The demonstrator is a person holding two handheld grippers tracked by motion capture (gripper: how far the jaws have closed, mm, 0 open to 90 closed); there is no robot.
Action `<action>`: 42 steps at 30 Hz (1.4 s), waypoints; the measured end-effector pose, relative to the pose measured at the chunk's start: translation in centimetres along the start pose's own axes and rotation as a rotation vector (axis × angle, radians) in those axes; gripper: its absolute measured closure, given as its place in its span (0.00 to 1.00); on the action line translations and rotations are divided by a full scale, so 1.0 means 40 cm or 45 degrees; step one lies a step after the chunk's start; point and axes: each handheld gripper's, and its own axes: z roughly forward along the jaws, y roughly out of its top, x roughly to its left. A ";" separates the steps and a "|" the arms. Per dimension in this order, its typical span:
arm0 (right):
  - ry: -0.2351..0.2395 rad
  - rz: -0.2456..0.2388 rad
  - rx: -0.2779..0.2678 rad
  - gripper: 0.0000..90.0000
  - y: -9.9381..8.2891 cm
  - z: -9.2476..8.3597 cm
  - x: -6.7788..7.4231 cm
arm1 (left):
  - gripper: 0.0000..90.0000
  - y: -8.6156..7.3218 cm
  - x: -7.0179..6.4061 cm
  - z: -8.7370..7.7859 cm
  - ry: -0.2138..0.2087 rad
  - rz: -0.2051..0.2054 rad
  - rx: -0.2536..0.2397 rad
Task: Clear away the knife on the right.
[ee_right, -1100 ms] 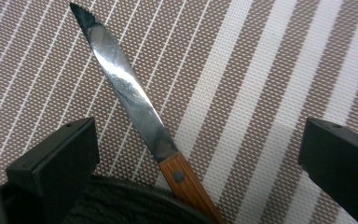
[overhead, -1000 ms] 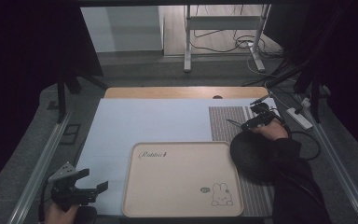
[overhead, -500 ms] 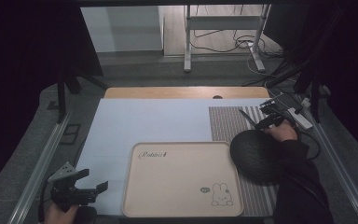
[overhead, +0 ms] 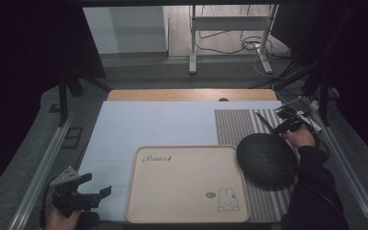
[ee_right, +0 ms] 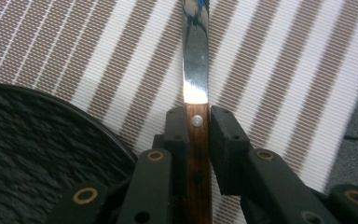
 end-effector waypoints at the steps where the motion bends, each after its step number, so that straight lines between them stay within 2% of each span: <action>1: -0.006 0.002 -0.004 0.86 -0.004 -0.004 -0.006 | 0.03 0.000 0.000 0.000 0.000 0.000 0.000; 6: -0.006 0.027 -0.029 0.86 -0.022 -0.032 -0.030 | 0.03 0.000 0.000 0.000 -0.001 0.002 0.001; 10: -0.001 0.035 -0.066 0.86 -0.032 -0.066 -0.036 | 0.03 0.001 -0.001 0.001 0.001 0.000 0.001; 17: 0.046 0.062 -0.088 0.86 -0.042 -0.086 -0.018 | 0.03 0.002 -0.002 0.002 0.001 0.007 0.001; 19: 0.061 0.069 -0.093 0.86 -0.044 -0.082 -0.003 | 0.03 0.002 -0.002 0.002 0.002 0.012 0.004; 26: 0.066 0.023 -0.097 0.86 -0.042 -0.088 0.053 | 0.03 0.001 -0.002 0.001 -0.002 0.015 0.000; 28: 0.081 0.001 -0.111 0.86 -0.043 -0.092 0.083 | 0.03 0.001 -0.002 0.001 -0.003 0.016 -0.001; 29: 0.081 0.001 -0.111 0.86 -0.043 -0.092 0.083 | 0.03 0.001 -0.002 0.001 -0.003 0.015 -0.001; 32: 0.095 -0.029 -0.101 0.86 -0.044 -0.092 0.115 | 0.03 0.002 -0.002 0.001 -0.004 0.015 -0.001; 35: 0.135 -0.028 -0.106 0.86 -0.046 -0.094 0.136 | 0.03 0.002 -0.001 0.002 -0.006 0.010 -0.005; 42: 0.180 -0.073 -0.110 0.86 -0.069 -0.100 0.192 | 0.03 0.002 0.000 0.001 -0.008 0.008 -0.003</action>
